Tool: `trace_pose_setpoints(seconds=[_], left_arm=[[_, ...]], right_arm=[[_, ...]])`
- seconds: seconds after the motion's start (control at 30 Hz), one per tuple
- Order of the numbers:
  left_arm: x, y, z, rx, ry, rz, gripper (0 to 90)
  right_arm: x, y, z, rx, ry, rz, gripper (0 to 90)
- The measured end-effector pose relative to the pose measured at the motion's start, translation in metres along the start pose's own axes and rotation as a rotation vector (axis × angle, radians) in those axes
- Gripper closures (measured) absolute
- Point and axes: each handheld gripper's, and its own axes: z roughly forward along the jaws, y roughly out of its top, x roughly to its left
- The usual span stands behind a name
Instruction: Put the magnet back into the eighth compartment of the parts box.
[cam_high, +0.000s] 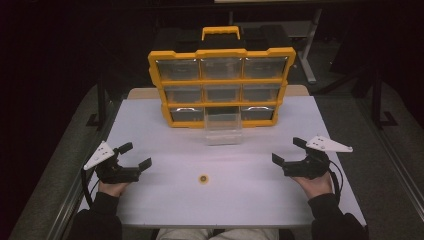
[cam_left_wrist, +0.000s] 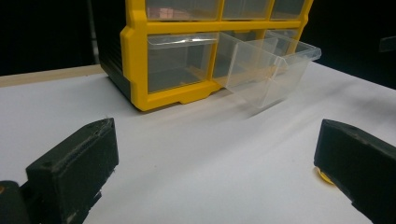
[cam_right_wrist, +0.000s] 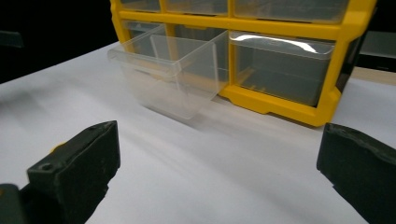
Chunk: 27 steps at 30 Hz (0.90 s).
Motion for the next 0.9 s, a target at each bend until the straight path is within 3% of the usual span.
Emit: trace_pose_setpoints(seconds=[0.77, 0.9], left_arm=[[0.000, 0.000, 0.001, 0.007, -0.001, 0.002, 0.0], [-0.001, 0.000, 0.001, 0.001, -0.001, 0.004, 0.0]], right_arm=[[0.018, 0.024, 0.019, 0.074, 0.082, -0.049, 0.0], [0.022, 0.028, 0.025, 0.111, 0.101, -0.058, 0.0]])
